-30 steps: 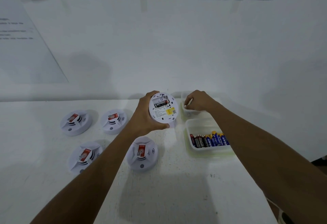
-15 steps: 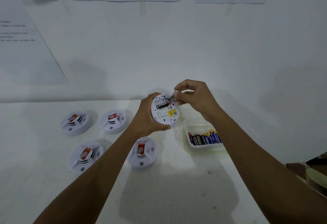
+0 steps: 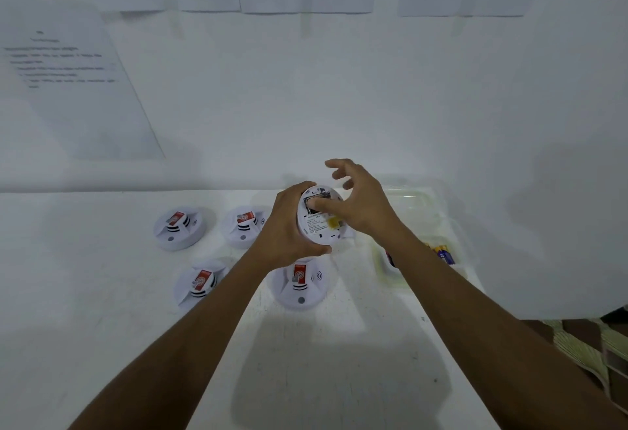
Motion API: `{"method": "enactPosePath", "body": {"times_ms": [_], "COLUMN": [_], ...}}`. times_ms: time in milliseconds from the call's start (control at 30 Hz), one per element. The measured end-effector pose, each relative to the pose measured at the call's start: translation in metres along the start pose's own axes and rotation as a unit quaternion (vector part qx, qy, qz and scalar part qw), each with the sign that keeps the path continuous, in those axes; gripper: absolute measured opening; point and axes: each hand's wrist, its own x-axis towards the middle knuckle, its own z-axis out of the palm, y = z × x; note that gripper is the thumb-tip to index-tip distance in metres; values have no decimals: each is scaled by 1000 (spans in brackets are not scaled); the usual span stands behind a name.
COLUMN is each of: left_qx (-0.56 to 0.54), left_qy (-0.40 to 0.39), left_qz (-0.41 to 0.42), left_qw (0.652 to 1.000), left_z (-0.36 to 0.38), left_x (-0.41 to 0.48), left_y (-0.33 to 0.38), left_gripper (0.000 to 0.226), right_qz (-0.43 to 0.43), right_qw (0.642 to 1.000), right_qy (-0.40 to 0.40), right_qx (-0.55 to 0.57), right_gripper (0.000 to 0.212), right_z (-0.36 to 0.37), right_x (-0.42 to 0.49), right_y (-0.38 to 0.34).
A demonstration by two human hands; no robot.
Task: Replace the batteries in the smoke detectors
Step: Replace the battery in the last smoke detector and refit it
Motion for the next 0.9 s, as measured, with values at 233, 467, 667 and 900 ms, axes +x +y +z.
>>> {"method": "enactPosePath", "body": {"times_ms": [233,467,667,900], "left_qx": [-19,-38,-54,-78], "left_qy": [-4,-24,-38,-27], "left_qz": [-22,-2,-2,-20], "left_qw": [1000,999,998,996], "left_z": [-10,-33,-36,-63], "left_x": [-6,-17,-22,-18], "left_y": [-12,-21,-32,-48], "left_gripper": [87,90,93,94], "right_qz": [74,76,70,32], "right_qw": [996,993,991,995], "right_qy": [-8,14,-18,-83], "right_qx": [57,92,117,-53], "right_gripper": [76,60,55,29], "right_z": [22,39,41,30], "right_x": [6,10,17,37], "right_y": [-13,-12,-3,40]}}
